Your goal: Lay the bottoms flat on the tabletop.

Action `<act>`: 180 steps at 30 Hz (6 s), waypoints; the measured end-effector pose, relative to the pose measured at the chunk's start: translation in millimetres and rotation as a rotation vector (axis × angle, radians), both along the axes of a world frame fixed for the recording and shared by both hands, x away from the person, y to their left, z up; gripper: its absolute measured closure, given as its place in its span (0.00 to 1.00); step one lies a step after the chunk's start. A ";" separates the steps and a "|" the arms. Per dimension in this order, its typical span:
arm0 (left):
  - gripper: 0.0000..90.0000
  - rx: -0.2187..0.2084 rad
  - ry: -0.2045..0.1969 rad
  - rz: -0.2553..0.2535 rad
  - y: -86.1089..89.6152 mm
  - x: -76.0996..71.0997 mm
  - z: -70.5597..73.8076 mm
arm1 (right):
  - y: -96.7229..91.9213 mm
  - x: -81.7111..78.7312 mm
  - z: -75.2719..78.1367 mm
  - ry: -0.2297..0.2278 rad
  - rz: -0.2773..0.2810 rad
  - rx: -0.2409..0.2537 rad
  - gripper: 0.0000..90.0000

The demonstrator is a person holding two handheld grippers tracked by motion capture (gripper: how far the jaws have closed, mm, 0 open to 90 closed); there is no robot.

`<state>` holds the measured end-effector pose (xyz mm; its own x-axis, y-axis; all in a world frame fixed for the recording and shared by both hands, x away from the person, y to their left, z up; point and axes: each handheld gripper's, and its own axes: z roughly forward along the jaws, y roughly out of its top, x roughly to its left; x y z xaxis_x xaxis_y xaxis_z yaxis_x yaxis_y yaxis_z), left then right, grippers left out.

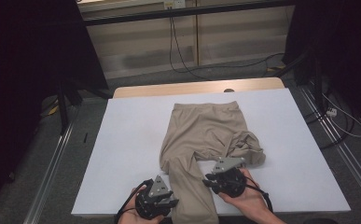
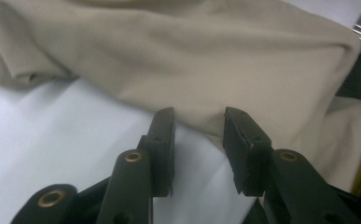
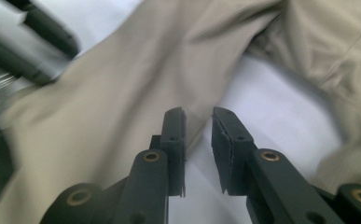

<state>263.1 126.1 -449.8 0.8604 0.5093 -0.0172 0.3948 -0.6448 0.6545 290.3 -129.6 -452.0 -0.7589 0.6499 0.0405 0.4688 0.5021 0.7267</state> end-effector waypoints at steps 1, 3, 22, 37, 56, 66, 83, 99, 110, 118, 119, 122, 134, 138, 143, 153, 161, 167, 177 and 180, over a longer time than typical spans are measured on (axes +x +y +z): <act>0.71 0.005 -0.010 -0.011 -2.6 1.1 -0.3 | 1.7 5.3 -2.2 -0.001 -0.008 -0.007 0.78; 0.73 -0.008 -0.004 -0.014 -7.9 2.1 -0.9 | 3.0 10.8 -8.2 0.021 -0.007 0.007 0.77; 0.96 -0.086 0.108 -0.001 25.8 -22.2 14.3 | -7.7 -46.7 -2.1 0.057 0.092 -0.034 1.00; 0.74 -0.052 0.042 0.054 23.3 4.1 1.4 | 7.6 5.3 -8.0 0.023 0.031 0.007 0.86; 0.75 -0.018 -0.052 -0.069 0.8 -6.3 -3.1 | -25.8 -46.3 -1.2 0.095 0.055 -0.028 0.99; 1.00 0.025 0.084 0.009 22.1 -16.2 7.6 | -19.7 -39.2 -3.3 0.070 0.022 -0.022 0.87; 0.77 -0.039 0.019 0.031 28.4 2.7 4.9 | -9.8 -19.1 -4.5 0.041 -0.018 -0.022 1.00; 1.00 -0.007 0.057 0.049 34.7 -5.8 5.1 | -28.8 -37.5 7.5 0.032 -0.021 0.038 0.78; 0.46 -0.099 0.001 0.126 35.9 9.8 8.1 | -69.5 14.5 37.5 -0.123 -0.216 0.041 0.32; 0.30 -0.137 -0.016 0.176 39.9 15.6 9.1 | -66.3 61.0 22.3 -0.086 -0.225 0.000 0.24; 0.30 -0.137 -0.022 0.175 40.7 15.7 9.7 | -64.0 61.4 17.6 -0.071 -0.219 -0.007 0.25; 0.28 -0.142 -0.027 0.178 41.5 14.9 10.5 | -59.6 57.8 3.8 -0.051 -0.211 -0.063 0.50; 0.22 -0.173 -0.007 0.195 44.4 17.8 10.7 | -82.5 12.5 24.5 -0.072 -0.198 0.048 0.84; 0.22 -0.172 -0.006 0.188 43.5 18.1 10.4 | -93.9 -9.5 28.1 -0.068 -0.185 0.094 0.82; 0.22 -0.173 -0.004 0.187 41.7 18.7 10.1 | -114.0 -32.7 31.7 -0.092 -0.215 0.120 0.83; 0.22 -0.172 0.002 0.184 41.6 20.1 9.7 | -152.9 -25.4 39.2 -0.155 -0.369 0.114 0.79; 0.22 -0.166 0.003 0.178 40.6 20.3 9.5 | -179.4 -20.7 40.2 -0.201 -0.509 0.043 0.96; 0.22 -0.168 0.004 0.179 40.6 20.6 9.3 | -179.1 -23.1 45.3 -0.237 -0.508 0.063 0.77; 0.22 -0.167 0.005 0.175 40.6 20.1 9.4 | -132.3 -15.6 15.3 -0.059 -0.263 -0.061 0.44; 0.22 -0.169 0.007 0.181 39.8 20.5 9.0 | -127.0 -12.7 5.0 -0.024 -0.257 -0.120 0.48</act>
